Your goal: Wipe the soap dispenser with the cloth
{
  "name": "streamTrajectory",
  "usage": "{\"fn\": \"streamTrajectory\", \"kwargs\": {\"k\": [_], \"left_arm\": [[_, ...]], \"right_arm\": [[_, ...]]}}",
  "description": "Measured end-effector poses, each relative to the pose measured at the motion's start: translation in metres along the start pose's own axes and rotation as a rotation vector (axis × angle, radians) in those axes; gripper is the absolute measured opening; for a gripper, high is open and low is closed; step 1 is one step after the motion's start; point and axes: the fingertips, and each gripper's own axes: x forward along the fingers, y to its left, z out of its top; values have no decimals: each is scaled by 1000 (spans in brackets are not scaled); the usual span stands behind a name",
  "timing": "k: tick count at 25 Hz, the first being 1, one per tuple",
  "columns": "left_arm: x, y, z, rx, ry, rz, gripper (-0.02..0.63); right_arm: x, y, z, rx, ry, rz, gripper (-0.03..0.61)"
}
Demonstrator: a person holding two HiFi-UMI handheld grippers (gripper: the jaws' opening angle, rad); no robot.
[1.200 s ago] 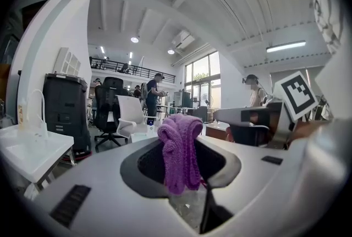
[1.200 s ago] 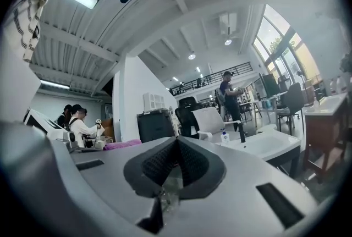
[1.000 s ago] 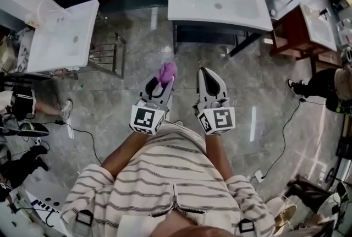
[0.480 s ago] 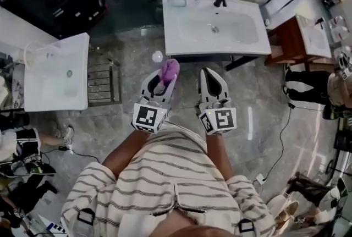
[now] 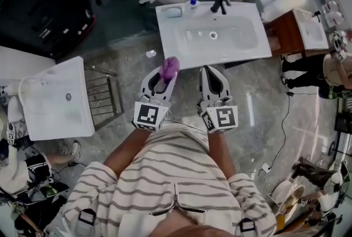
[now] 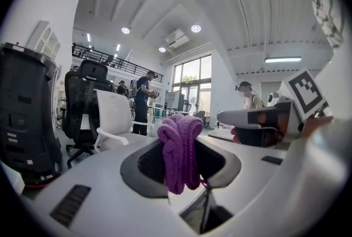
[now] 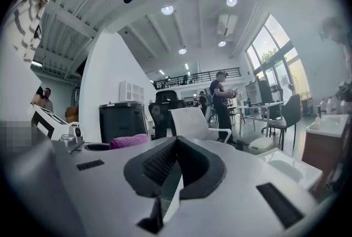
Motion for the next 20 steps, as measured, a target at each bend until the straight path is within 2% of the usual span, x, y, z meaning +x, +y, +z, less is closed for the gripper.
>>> {"fn": "streamTrajectory", "kwargs": {"k": [11, 20], "left_arm": [[60, 16, -5, -2, 35, -28, 127], [132, 39, -12, 4, 71, 55, 127]], "right_arm": [[48, -40, -10, 19, 36, -16, 8], [115, -93, -20, 36, 62, 55, 8]]}}
